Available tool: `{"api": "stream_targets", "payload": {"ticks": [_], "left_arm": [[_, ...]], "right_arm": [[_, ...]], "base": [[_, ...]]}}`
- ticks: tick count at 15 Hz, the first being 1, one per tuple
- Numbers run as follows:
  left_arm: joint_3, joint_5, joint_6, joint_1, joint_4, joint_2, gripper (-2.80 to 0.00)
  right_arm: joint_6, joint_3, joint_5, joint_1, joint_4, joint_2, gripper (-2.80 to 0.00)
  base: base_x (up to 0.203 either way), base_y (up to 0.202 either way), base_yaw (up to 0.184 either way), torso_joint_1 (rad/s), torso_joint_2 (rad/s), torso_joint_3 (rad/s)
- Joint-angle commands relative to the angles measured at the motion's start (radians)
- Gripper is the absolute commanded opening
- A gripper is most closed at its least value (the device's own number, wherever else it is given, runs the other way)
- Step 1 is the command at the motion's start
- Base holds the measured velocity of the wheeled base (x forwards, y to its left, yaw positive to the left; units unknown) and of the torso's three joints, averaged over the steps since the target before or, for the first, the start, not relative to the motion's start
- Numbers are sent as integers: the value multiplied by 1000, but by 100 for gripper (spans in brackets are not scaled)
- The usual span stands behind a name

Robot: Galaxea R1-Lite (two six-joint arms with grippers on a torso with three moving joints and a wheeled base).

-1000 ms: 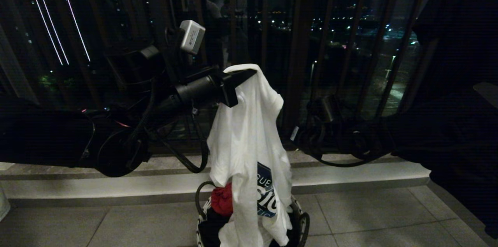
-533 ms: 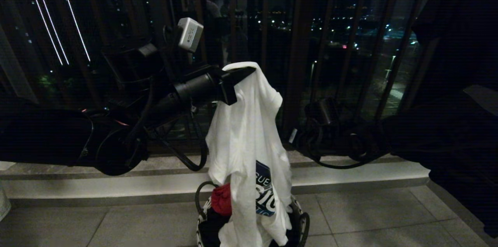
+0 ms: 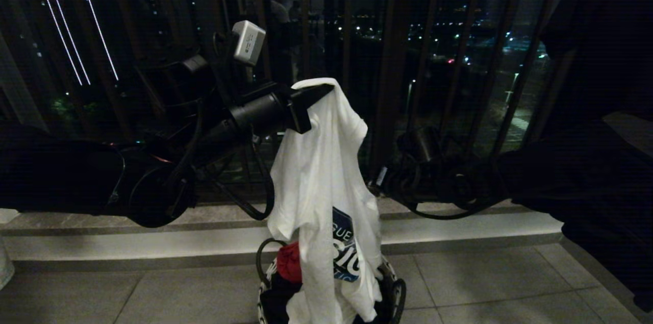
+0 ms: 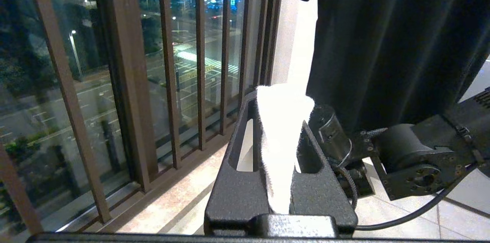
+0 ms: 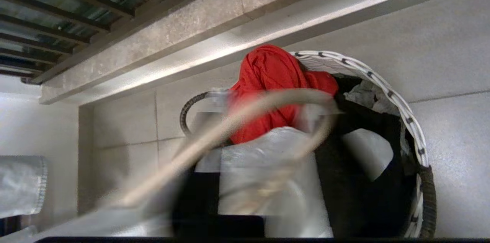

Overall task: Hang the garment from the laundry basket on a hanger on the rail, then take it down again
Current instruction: Hang the clothes on the clothes rack

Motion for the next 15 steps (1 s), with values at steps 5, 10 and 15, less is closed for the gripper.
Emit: {"api": "stream_targets", "payload": {"ticks": [5,10,15], "left_arm": [[0,-2,-1,0,-5,5,-280],[12,-6,3,-5,7,-3,-280],[1,-5,45,-5,133,-27,-280]], "right_arm": [[8,-3,-1,1,-1,-25,-280],[0,-3,-56,0,-43,-111,-280],[-61,-45,-92,1,-79,-196,-280]], "base": [[0,0,0,0,0,0],[0,0,0,0,0,0],[0,0,0,0,0,0]]}}
